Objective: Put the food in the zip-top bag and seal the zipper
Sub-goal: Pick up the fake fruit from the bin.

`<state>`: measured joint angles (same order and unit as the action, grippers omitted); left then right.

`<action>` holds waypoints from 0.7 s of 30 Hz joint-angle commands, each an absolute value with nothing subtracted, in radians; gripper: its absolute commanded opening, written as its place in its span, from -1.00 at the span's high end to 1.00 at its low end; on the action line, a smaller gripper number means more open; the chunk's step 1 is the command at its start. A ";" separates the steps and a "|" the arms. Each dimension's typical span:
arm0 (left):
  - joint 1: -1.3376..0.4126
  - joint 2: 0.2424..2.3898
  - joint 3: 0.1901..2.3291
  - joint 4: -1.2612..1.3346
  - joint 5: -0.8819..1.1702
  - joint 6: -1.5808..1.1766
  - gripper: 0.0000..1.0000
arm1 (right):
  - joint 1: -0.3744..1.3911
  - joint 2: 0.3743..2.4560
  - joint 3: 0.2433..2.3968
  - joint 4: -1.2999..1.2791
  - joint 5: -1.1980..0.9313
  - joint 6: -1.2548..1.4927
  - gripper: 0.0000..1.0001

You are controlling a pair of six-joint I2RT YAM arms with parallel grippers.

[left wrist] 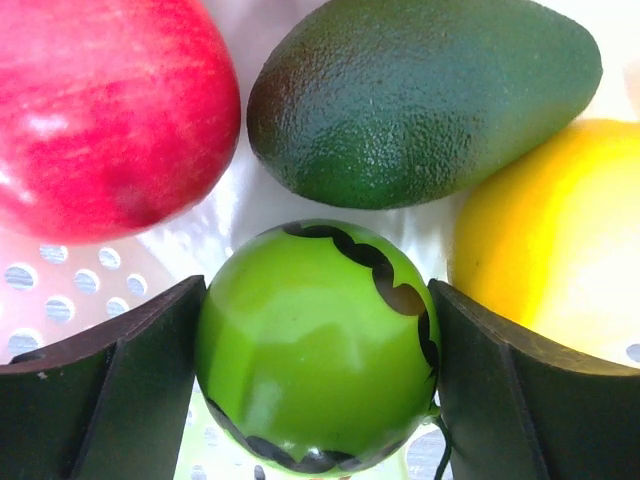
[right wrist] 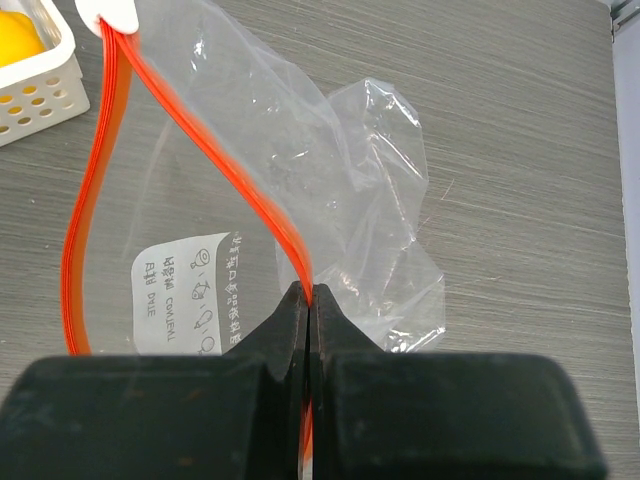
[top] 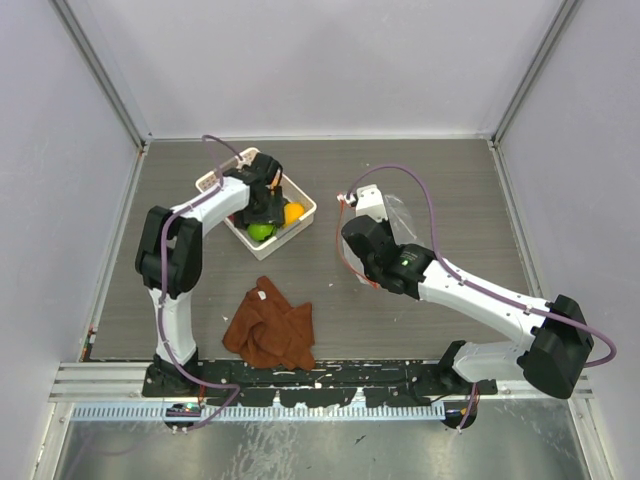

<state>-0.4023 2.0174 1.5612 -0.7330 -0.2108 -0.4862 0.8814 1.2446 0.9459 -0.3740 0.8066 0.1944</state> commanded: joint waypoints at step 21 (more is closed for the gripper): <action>-0.456 1.258 1.014 -0.096 0.015 -0.514 0.08 | 0.879 1.251 1.056 -0.385 0.761 0.267 0.99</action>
<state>-0.4232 1.3956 1.0992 -0.3607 -0.0746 -0.5125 0.8814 1.2461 0.9974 -0.3908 0.7815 0.2325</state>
